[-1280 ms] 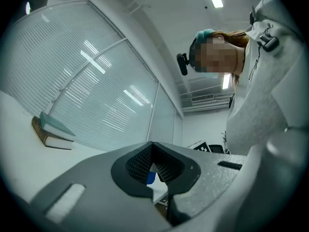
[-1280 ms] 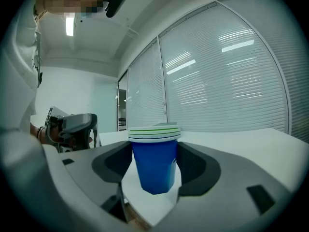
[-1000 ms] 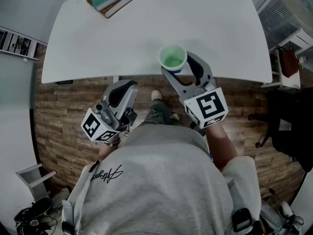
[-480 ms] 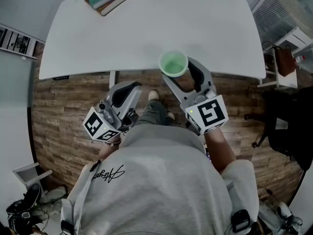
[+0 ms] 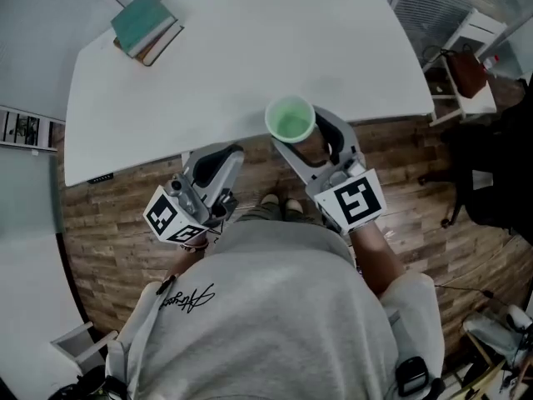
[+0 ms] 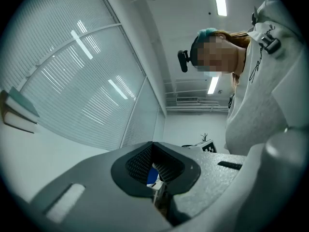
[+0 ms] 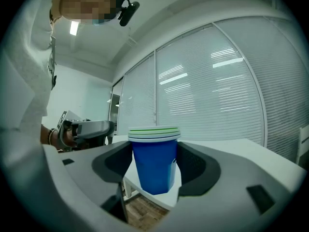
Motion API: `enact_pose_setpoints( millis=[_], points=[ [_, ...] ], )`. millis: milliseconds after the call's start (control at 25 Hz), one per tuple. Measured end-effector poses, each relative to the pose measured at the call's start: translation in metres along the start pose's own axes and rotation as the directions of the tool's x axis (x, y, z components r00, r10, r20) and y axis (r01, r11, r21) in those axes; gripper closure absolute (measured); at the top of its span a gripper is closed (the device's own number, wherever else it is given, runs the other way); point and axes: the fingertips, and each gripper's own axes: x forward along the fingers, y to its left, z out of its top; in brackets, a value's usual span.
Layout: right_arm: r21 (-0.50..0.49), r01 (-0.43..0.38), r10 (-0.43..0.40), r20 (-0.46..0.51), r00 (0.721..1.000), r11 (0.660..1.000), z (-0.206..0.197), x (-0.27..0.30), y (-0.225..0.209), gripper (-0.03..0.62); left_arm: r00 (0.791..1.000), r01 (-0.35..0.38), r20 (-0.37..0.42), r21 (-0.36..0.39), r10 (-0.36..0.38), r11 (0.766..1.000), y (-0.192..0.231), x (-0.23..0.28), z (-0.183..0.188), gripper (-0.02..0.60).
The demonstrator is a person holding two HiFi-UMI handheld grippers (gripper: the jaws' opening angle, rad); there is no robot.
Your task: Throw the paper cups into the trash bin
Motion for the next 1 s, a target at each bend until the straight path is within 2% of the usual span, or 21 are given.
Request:
enact_pose_setpoints(
  millis=[240, 400, 560, 720, 1000],
  points=[
    [-0.005, 0.16, -0.16, 0.003, 0.987, 0.987, 0.002, -0.02, -0.021, 0.312, 0.984, 0.168, -0.047, -0.049, -0.17, 0.985, 0.007, 0.035, -0.01, 0.578],
    [0.002, 0.272, -0.272, 0.013, 0.962, 0.962, 0.004, -0.046, -0.036, 0.31, 0.956, 0.28, -0.066, -0.08, -0.285, 0.957, -0.002, 0.063, -0.017, 0.578],
    [0.011, 0.374, -0.374, 0.019, 0.927, 0.928, 0.003, -0.071, -0.047, 0.312, 0.922, 0.371, -0.077, -0.1, -0.379, 0.923, -0.013, 0.086, -0.026, 0.578],
    [0.022, 0.473, -0.473, 0.02, 0.881, 0.881, 0.002, -0.094, -0.056, 0.312, 0.886, 0.446, -0.077, -0.124, -0.457, 0.886, -0.023, 0.1, -0.03, 0.578],
    [0.036, 0.602, -0.603, 0.033, 0.797, 0.798, 0.002, -0.129, -0.058, 0.312, 0.825, 0.541, -0.089, -0.16, -0.558, 0.826, -0.042, 0.11, -0.041, 0.578]
  ],
)
